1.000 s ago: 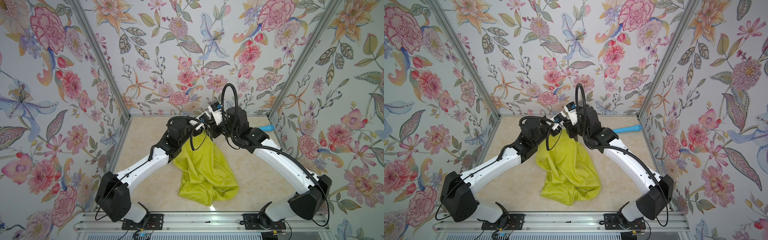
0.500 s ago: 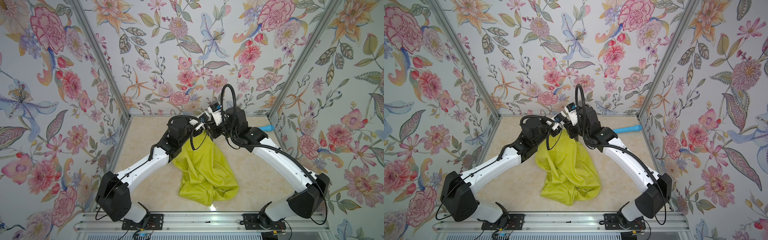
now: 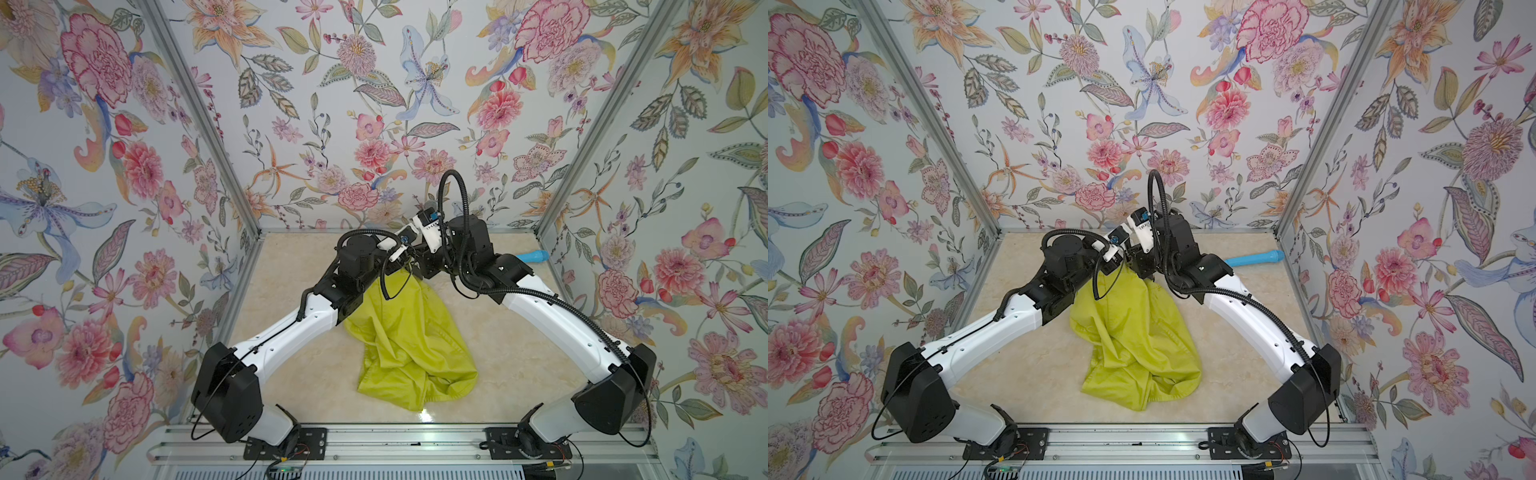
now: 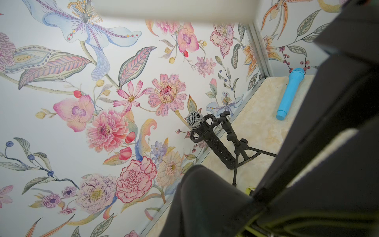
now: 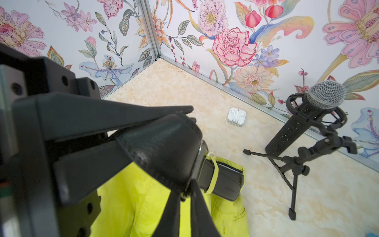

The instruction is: Remove the belt from the trousers

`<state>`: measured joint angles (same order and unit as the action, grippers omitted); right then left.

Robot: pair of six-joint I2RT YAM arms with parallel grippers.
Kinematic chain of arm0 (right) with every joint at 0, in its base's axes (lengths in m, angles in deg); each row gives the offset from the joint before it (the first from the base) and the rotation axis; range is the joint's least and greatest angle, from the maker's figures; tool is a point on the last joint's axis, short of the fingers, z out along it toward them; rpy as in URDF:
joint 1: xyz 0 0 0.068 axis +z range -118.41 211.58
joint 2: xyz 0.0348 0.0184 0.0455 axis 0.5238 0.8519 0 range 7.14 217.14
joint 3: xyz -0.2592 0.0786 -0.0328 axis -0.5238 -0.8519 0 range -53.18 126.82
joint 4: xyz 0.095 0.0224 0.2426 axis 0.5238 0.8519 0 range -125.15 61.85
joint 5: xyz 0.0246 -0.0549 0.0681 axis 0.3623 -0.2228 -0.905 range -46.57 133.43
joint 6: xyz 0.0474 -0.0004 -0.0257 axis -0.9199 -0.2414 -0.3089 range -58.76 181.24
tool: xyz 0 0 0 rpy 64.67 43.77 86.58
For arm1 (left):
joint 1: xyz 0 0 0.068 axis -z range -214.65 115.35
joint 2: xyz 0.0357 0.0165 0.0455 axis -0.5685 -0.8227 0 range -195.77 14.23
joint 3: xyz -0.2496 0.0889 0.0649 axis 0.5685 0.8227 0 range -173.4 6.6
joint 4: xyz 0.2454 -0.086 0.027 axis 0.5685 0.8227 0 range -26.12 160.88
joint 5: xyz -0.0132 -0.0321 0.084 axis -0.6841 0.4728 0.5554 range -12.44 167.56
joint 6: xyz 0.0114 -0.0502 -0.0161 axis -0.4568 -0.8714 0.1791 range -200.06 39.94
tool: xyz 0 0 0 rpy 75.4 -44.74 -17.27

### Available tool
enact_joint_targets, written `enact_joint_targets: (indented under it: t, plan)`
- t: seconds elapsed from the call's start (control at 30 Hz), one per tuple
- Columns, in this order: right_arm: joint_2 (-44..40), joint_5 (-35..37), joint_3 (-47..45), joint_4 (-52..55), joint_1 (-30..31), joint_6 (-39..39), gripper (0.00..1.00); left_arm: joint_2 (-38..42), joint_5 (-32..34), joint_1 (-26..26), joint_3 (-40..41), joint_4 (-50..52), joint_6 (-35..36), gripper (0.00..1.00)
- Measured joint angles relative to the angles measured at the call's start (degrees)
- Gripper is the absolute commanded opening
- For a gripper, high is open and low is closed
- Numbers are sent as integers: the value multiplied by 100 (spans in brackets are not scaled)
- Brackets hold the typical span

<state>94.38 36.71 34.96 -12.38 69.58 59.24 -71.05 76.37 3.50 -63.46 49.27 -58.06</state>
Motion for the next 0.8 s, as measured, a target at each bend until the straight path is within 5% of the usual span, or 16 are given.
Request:
enact_joint_targets:
  t: [0.8]
  plan:
    - [240, -149, 0, -151, 83, 2, 11, 105, -570, -120, -33, 345, -761, 0]
